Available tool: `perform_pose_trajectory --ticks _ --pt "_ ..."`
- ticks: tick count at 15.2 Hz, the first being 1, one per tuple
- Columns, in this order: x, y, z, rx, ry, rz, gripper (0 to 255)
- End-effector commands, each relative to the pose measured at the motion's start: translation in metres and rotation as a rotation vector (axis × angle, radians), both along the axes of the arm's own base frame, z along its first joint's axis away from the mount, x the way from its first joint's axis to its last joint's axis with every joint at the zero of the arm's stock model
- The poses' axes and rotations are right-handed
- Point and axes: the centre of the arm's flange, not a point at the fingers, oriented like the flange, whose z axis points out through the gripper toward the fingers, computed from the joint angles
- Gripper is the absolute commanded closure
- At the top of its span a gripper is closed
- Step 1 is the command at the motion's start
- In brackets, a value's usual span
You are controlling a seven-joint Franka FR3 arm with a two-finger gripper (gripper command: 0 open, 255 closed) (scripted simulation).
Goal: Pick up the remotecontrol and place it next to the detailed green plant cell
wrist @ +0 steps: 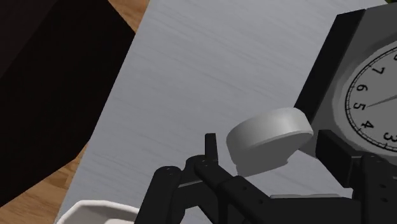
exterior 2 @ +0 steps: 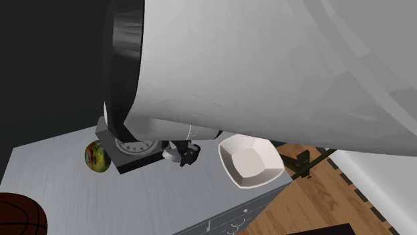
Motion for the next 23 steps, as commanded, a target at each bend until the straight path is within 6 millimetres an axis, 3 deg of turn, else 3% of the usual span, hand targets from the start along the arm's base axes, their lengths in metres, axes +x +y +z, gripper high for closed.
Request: perform_pose_trajectory --ticks 1,11,23 --pt "-0.011 0.024 0.002 0.000 -0.001 -0.002 255" --pt "-0.072 0.136 0.002 0.000 -0.001 -0.002 255" --pt "-0.072 0.136 -0.061 0.000 -0.001 -0.002 255"
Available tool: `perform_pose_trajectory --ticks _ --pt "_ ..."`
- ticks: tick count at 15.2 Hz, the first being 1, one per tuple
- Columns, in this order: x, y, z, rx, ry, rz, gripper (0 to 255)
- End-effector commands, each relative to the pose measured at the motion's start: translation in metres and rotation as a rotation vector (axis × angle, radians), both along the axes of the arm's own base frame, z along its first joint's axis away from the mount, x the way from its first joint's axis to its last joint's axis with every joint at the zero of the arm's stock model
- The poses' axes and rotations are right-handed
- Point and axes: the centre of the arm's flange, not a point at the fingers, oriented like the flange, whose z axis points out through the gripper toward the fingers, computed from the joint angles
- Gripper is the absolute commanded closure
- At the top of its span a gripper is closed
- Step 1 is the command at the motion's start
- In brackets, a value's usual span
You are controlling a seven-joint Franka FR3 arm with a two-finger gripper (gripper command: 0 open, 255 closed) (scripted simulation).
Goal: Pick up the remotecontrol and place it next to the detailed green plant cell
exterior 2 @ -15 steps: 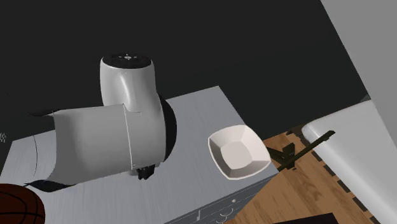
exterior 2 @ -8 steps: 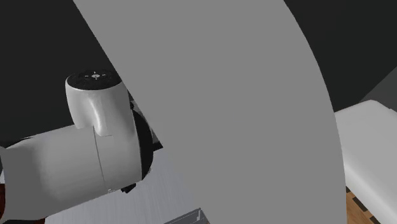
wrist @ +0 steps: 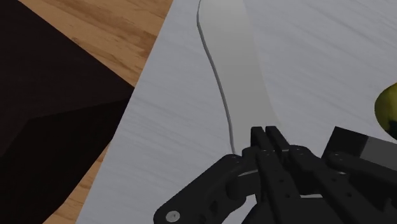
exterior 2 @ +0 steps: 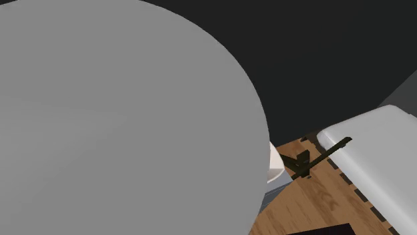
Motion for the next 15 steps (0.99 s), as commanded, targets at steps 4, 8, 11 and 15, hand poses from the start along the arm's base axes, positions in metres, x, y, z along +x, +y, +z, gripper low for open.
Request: perform_pose_trajectory --ticks 4,8,11,15 --pt "-0.005 0.018 -0.013 -0.044 -0.011 0.025 0" --pt "-0.027 0.075 -0.050 -0.221 -0.057 0.124 0" --pt "-0.031 0.085 -0.068 -0.253 -0.065 0.143 0" --pt "-0.031 0.084 -0.089 -0.253 -0.065 0.143 0"
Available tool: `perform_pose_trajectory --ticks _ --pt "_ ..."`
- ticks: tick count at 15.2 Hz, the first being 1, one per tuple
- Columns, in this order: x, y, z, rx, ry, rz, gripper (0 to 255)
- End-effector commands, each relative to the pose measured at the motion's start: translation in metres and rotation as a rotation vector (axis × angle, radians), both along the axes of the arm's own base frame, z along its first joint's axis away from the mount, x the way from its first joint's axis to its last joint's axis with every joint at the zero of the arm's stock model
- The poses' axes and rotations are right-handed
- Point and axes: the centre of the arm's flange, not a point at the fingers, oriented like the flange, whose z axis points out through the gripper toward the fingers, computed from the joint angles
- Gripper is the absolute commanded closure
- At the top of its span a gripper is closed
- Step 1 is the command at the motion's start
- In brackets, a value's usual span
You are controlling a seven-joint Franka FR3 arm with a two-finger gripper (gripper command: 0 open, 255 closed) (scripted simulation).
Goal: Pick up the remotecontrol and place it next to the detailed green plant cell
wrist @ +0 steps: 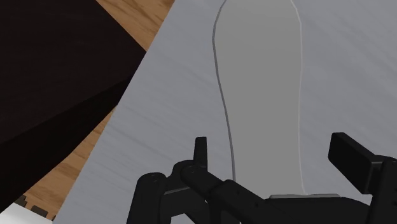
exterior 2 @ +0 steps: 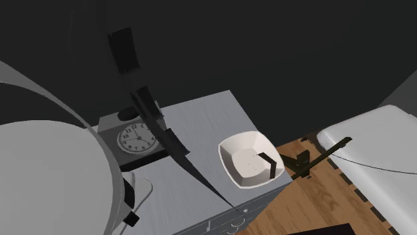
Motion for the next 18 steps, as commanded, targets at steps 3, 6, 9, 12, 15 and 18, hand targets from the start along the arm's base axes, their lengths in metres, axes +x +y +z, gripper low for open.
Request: perform_pose_trajectory --ticks 3,6,9,12,15,18 --pt "0.0000 -0.0001 -0.0136 -0.001 -0.001 0.000 0" --pt "0.0000 -0.0001 -0.0136 -0.001 -0.001 0.000 0" --pt "0.0000 -0.0001 -0.0135 -0.001 -0.001 0.000 0" --pt "-0.0001 0.0000 -0.0135 -0.001 -0.001 0.000 255" --pt "-0.0001 0.0000 -0.0135 -0.001 -0.001 0.000 255" --pt "-0.0001 0.0001 -0.0135 -0.001 -0.001 0.000 255"
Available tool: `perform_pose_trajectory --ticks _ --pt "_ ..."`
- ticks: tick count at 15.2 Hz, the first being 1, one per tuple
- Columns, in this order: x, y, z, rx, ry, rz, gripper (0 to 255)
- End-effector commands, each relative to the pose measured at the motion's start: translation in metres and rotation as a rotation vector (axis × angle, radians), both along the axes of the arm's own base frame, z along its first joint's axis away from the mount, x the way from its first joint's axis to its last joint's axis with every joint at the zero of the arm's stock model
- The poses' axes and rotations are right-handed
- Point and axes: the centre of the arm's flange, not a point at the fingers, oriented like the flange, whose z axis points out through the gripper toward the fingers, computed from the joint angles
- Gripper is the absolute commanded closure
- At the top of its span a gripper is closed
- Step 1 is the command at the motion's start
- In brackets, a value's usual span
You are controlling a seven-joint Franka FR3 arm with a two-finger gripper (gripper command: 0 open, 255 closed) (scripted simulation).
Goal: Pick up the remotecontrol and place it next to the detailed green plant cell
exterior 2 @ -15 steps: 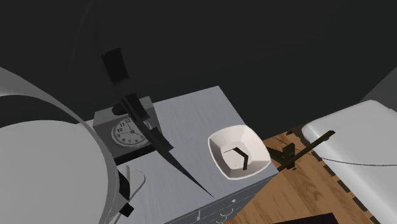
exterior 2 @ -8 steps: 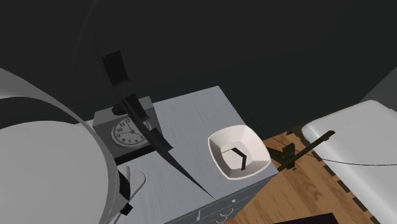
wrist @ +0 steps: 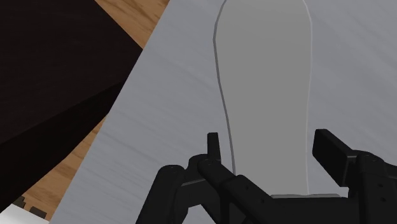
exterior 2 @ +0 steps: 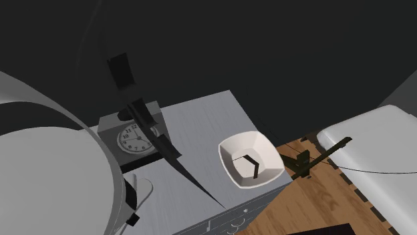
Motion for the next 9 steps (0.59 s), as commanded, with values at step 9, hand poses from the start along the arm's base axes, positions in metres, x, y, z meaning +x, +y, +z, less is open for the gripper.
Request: perform_pose_trajectory --ticks 9 --pt "0.000 0.000 0.042 0.000 0.000 0.000 255"
